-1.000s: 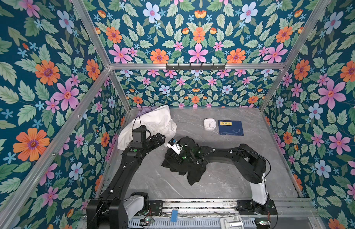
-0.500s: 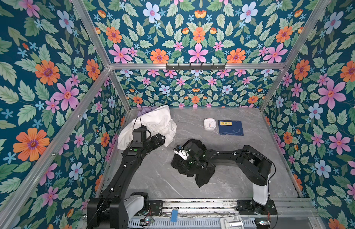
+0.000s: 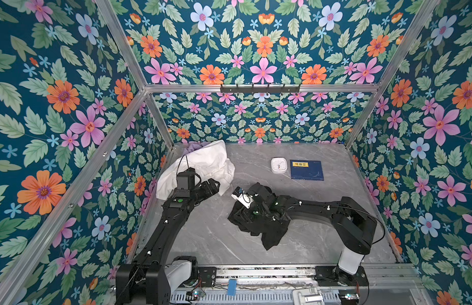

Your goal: Pick out a specific cloth from the pile

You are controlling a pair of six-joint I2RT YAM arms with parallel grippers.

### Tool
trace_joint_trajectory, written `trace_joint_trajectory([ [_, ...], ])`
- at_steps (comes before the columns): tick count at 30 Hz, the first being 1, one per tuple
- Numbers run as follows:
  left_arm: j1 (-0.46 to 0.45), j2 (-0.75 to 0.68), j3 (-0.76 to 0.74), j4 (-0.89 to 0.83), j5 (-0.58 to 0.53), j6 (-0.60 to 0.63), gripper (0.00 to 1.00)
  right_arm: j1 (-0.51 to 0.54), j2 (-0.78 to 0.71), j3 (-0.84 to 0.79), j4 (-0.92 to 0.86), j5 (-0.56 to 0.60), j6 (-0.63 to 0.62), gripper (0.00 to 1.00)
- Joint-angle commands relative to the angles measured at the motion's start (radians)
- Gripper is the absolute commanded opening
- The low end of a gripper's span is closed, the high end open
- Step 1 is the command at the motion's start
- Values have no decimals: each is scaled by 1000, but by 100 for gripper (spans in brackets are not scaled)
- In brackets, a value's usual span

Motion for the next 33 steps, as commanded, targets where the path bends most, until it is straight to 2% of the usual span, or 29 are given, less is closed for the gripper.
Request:
trace_joint_trajectory([
  [1,1,-3,2,12,-3,20,87,8,-31,4,-33,-2,-3,64],
  [12,1,12,34,7,-31,67,87,19,-190,30,-141,35,0,67],
  [20,-3,53,79,28,54,60,86,35,-355,-34,-251,146,33,68],
  [24,-44,56,69,33,100,45,86,39,-477,-99,-367,225,157,69],
  [29,-164,73,27,58,95,18,85,47,-613,-195,-532,274,386,69],
  [33,-238,120,-11,114,117,-12,85,56,-661,-288,-614,292,539,69],
])
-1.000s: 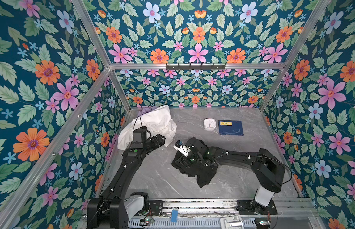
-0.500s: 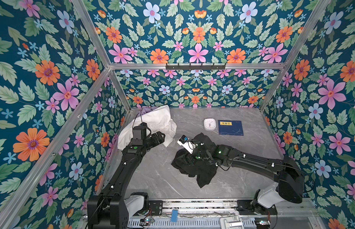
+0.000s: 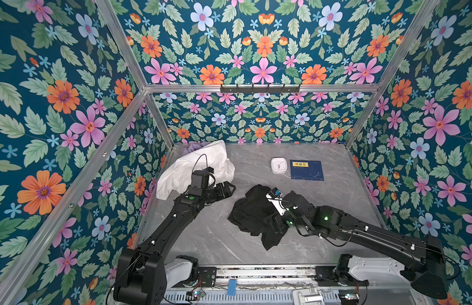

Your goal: Pick out a specific cloth from the pile

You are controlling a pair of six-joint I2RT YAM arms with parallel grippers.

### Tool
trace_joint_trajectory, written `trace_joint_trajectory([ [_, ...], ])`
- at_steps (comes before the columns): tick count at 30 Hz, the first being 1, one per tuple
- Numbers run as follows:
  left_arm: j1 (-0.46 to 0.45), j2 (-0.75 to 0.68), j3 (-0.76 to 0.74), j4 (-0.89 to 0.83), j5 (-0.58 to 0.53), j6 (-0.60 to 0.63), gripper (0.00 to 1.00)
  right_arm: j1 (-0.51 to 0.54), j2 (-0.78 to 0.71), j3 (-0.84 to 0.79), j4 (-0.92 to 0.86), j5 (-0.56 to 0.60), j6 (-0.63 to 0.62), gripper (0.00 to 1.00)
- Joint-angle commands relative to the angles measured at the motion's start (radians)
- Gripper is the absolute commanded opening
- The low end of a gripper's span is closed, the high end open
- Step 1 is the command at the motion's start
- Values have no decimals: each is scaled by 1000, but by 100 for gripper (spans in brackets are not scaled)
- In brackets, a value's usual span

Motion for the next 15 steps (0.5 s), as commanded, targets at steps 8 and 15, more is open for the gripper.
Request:
trace_joint_trajectory([
  [8,-78,121,-51,137,91,-57,82,-44,-17,-260,98,-145,534,73],
  [15,-81,142,-116,201,144,-84,79,-206,-42,-397,315,-286,586,83],
])
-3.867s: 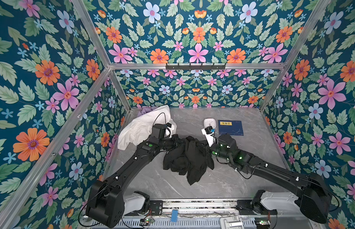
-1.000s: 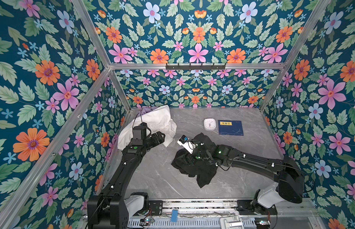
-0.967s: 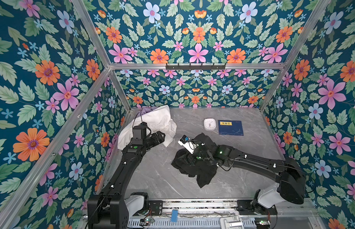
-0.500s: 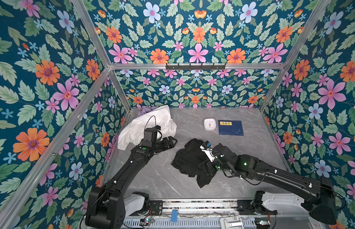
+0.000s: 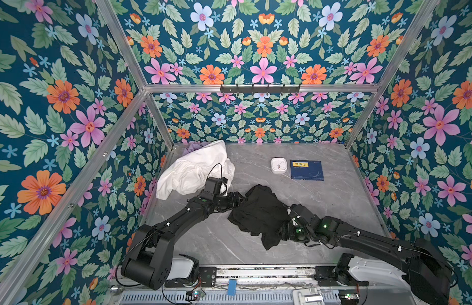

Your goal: Pick out a specific cloth from the pile

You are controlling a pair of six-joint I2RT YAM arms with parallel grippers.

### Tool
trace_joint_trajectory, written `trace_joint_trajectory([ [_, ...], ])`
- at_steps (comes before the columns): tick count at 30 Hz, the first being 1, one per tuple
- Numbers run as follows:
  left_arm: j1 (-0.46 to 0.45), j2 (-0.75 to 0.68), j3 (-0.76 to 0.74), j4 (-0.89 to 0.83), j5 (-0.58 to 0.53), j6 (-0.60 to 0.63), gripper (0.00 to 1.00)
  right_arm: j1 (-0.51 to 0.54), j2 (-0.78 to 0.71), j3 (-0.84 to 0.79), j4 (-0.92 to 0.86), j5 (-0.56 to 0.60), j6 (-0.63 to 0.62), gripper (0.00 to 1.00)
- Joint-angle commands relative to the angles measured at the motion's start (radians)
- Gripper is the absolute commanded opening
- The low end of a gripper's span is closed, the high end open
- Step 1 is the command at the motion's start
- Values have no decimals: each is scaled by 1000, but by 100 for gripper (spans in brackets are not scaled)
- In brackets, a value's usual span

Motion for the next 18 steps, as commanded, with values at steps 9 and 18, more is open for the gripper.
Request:
trace_joint_trajectory([
  [9,-2,-11,-55,71,36,-27,79,-65,65,15,254,-82,-16,84],
  [18,-2,-57,-70,42,-4,-23,79,-72,231,122,276,-112,-105,84],
])
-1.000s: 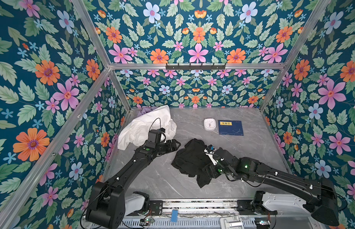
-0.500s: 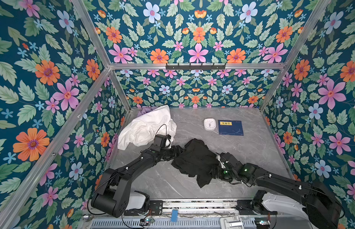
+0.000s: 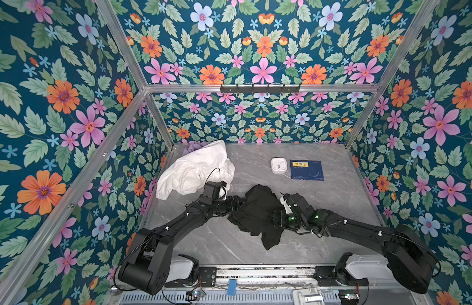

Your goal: Pick out a specific cloth from the pile

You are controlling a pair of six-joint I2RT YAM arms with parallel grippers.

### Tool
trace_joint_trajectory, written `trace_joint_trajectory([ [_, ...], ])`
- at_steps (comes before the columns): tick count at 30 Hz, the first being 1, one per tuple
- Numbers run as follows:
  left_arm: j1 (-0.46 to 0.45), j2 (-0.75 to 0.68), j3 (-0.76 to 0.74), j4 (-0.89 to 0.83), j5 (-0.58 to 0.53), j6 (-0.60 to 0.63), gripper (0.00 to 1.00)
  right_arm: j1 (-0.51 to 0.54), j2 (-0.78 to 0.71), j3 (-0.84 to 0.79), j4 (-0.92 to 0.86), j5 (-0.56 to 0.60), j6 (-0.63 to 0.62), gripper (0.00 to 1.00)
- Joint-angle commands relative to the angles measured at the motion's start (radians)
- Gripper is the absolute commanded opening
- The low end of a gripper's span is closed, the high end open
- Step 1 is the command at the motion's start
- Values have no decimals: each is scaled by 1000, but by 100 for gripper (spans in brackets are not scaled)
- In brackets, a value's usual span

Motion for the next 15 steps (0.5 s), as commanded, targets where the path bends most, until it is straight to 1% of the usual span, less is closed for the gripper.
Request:
trace_joint_trajectory([
  [1,0,-12,-3,-9,-19,7,80,-3,26,26,28,-8,-55,84],
  [9,0,-37,-10,-23,-36,6,79,-37,86,74,9,3,-143,84],
  [15,0,-48,-25,-43,-45,13,80,-56,127,113,8,-13,-176,83],
])
